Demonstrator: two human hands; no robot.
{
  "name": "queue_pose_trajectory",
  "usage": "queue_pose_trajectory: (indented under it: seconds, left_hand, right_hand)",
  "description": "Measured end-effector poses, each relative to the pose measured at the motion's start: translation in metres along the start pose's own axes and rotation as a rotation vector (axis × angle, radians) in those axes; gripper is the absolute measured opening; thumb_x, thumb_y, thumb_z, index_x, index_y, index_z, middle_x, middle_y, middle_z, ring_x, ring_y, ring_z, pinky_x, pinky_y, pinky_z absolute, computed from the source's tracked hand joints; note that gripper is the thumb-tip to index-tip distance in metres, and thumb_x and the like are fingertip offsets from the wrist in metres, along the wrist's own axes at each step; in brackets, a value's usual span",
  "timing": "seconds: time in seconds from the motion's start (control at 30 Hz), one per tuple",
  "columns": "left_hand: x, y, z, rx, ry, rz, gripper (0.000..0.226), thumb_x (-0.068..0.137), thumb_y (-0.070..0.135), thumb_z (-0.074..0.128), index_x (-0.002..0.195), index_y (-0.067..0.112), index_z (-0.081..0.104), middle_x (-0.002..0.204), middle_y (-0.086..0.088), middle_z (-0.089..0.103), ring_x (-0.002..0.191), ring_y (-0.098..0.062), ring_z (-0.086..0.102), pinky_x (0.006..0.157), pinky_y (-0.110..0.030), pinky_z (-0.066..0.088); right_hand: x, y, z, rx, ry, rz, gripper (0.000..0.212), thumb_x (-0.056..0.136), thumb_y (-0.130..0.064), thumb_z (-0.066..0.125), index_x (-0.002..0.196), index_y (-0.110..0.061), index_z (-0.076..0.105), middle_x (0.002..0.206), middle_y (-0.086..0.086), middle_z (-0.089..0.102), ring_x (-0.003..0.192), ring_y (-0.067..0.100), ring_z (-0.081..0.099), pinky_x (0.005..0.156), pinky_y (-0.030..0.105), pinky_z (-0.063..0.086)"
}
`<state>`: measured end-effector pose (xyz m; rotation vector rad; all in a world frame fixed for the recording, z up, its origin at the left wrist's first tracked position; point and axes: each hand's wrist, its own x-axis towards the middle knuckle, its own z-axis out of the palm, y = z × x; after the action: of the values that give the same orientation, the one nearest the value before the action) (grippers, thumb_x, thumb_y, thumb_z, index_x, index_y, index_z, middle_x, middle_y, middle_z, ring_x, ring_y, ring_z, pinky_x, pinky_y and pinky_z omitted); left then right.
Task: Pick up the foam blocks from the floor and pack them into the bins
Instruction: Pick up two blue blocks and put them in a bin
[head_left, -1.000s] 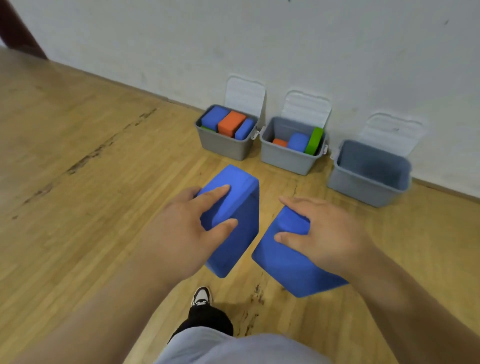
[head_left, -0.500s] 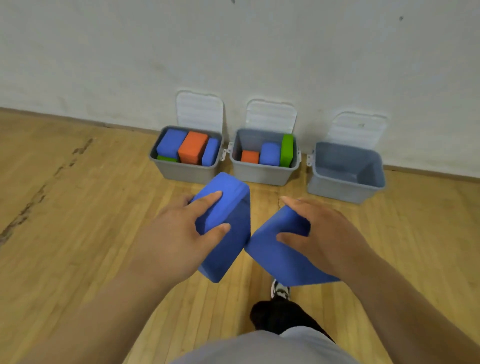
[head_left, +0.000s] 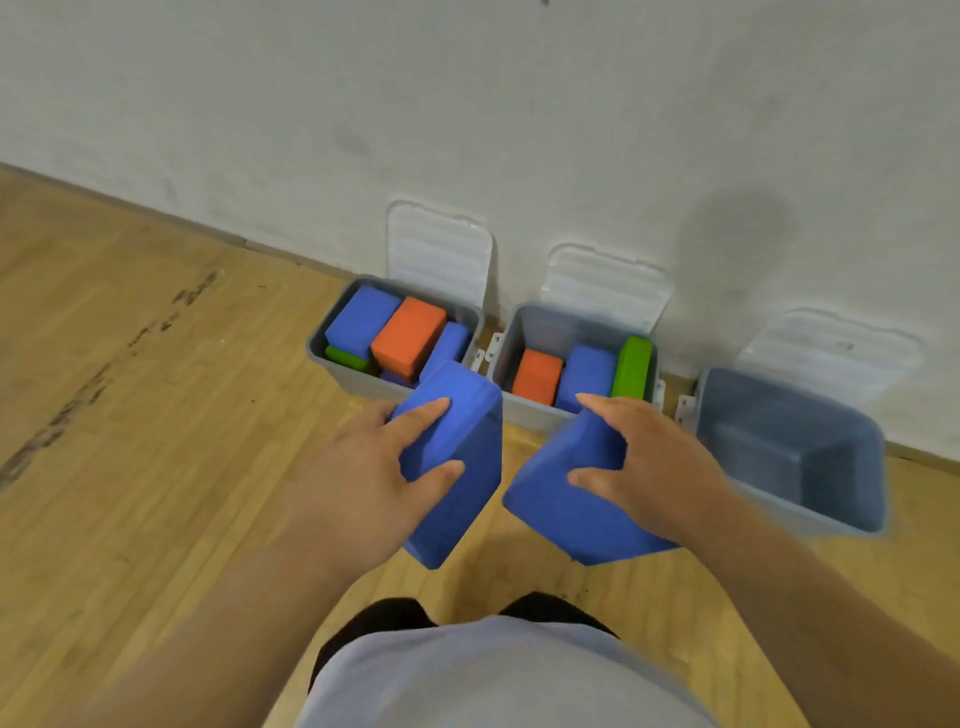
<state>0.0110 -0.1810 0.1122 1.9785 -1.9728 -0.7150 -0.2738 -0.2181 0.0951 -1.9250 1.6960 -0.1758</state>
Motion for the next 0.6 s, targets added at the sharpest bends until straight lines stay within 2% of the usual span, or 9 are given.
queue_pose_trajectory:
  seconds: [0.1,0.17,0.23,0.33,0.47,0.6]
  left_hand:
    - [0.060,0.009,0.002,-0.044,-0.014,-0.027,0.063,0.090,0.063,0.059,0.149,0.055,0.038,0.143,0.016,0.044,0.126,-0.006,0.044,0.082,-0.017,0.032]
    - [0.107,0.008,0.004,-0.050,-0.038,-0.031,0.064,0.089,0.064,0.060,0.149,0.055,0.038,0.146,0.016,0.043,0.129,-0.005,0.043,0.084,-0.013,0.034]
    - [0.163,0.005,0.008,-0.033,-0.069,-0.027,0.064,0.089,0.065,0.060,0.149,0.056,0.038,0.154,0.015,0.039,0.138,-0.008,0.040,0.099,-0.023,0.041]
    - [0.259,-0.002,0.020,-0.011,-0.149,0.008,0.065,0.089,0.065,0.060,0.150,0.056,0.037,0.161,0.011,0.032,0.146,-0.012,0.032,0.112,-0.032,0.036]
    - [0.400,-0.007,0.043,-0.016,-0.276,0.072,0.065,0.090,0.063,0.062,0.150,0.054,0.038,0.158,0.011,0.034,0.143,-0.013,0.034,0.109,-0.034,0.037]
    - [0.524,-0.014,0.084,0.008,-0.455,0.145,0.066,0.088,0.063,0.061,0.149,0.054,0.039,0.149,0.012,0.045,0.133,-0.016,0.046,0.106,-0.034,0.042]
  right_hand:
    - [0.065,0.019,-0.024,0.002,-0.042,0.000,0.087,0.083,-0.047,0.080,0.157,-0.039,0.034,0.158,-0.012,0.039,0.142,0.014,0.040,0.111,0.030,0.034]
    - [0.109,0.033,-0.033,0.009,-0.058,0.024,0.087,0.084,-0.047,0.079,0.157,-0.039,0.033,0.158,-0.012,0.040,0.142,0.015,0.041,0.110,0.030,0.034]
    - [0.153,0.051,-0.034,0.018,-0.076,0.066,0.085,0.085,-0.046,0.079,0.157,-0.039,0.033,0.158,-0.013,0.040,0.142,0.016,0.040,0.110,0.029,0.033]
    - [0.218,0.086,-0.025,0.037,-0.090,0.132,0.083,0.086,-0.047,0.078,0.156,-0.041,0.033,0.157,-0.014,0.041,0.143,0.013,0.039,0.108,0.023,0.030]
    - [0.308,0.130,-0.012,0.050,-0.145,0.278,0.083,0.088,-0.043,0.077,0.158,-0.040,0.031,0.159,-0.011,0.040,0.144,0.014,0.039,0.110,0.025,0.031]
    - [0.401,0.183,-0.005,0.039,-0.233,0.394,0.081,0.091,-0.045,0.074,0.158,-0.036,0.030,0.160,-0.007,0.039,0.143,0.019,0.040,0.112,0.032,0.035]
